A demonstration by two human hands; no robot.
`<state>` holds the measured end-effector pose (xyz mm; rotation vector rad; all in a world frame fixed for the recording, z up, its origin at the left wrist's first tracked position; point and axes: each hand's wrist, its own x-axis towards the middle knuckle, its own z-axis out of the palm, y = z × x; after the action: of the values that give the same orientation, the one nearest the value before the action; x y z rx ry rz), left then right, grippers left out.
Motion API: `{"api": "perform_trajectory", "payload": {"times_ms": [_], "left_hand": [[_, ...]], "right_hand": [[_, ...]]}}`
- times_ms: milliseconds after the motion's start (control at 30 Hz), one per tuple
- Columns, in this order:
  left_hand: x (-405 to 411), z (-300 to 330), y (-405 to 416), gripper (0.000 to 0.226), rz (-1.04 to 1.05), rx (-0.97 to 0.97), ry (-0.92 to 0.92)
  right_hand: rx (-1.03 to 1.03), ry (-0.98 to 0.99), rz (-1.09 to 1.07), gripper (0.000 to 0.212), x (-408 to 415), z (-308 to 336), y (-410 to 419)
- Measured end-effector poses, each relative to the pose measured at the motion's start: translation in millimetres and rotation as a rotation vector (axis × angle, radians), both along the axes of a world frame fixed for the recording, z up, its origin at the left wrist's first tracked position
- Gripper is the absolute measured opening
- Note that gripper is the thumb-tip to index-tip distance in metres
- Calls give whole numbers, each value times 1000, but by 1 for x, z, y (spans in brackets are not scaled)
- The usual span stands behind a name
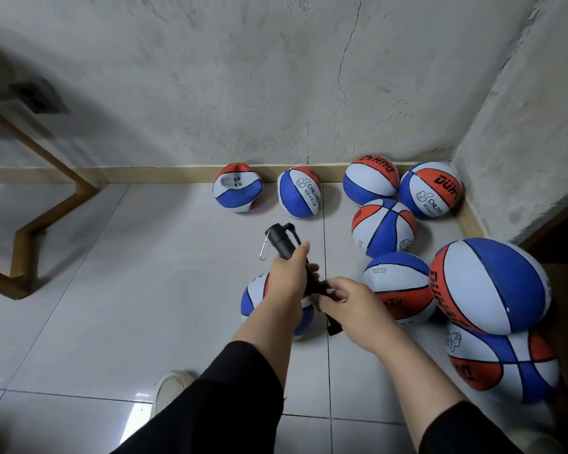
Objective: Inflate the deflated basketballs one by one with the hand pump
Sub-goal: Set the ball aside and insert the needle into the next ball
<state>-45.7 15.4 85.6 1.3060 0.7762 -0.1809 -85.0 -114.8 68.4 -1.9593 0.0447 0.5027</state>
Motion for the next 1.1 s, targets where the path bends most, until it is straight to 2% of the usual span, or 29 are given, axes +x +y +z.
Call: {"api": "perform_trajectory", "payload": {"times_ms": [67, 133, 200, 233, 300, 367, 433, 600, 700, 900, 1000, 1100], "left_hand": [[5, -1, -4, 45, -128, 15, 23], [5, -7, -5, 58, -161, 53, 38], [-3, -24, 0, 52, -39, 200, -14], [-10, -34, 4, 41, -22, 361, -52], [-21, -63, 12, 21, -268, 796, -88], [-26, -94, 22, 51, -723, 1108, -26], [-21, -107, 30, 72, -943, 1233, 1], [-10, -124, 56, 104, -815, 1303, 79], [-8, -129, 80, 121, -727, 1256, 116], [6, -119, 117, 122, -755, 1091, 112], [15, -120, 136, 125, -729, 977, 119], [18, -125, 147, 128, -704, 977, 68]], "right_hand": [[-136, 12, 69, 7, 10, -1, 3], [-129, 9, 14, 8, 23, -4, 0], [-88, 3, -42, 6, 35, -2, -4], [-59, 18, -57, 6, 41, 0, -6], [10, 70, -79, 8, 50, 1, -8], [41, 105, -105, 10, 59, -2, -8], [59, 133, -138, 12, 66, -10, -12], [25, 153, -241, 5, 74, -37, -18], [13, 164, -264, 20, 76, -55, -6], [8, 227, -230, 36, 79, -88, 40], [22, 236, -234, 36, 86, -94, 63], [58, 246, -235, 34, 96, -93, 85]]}}
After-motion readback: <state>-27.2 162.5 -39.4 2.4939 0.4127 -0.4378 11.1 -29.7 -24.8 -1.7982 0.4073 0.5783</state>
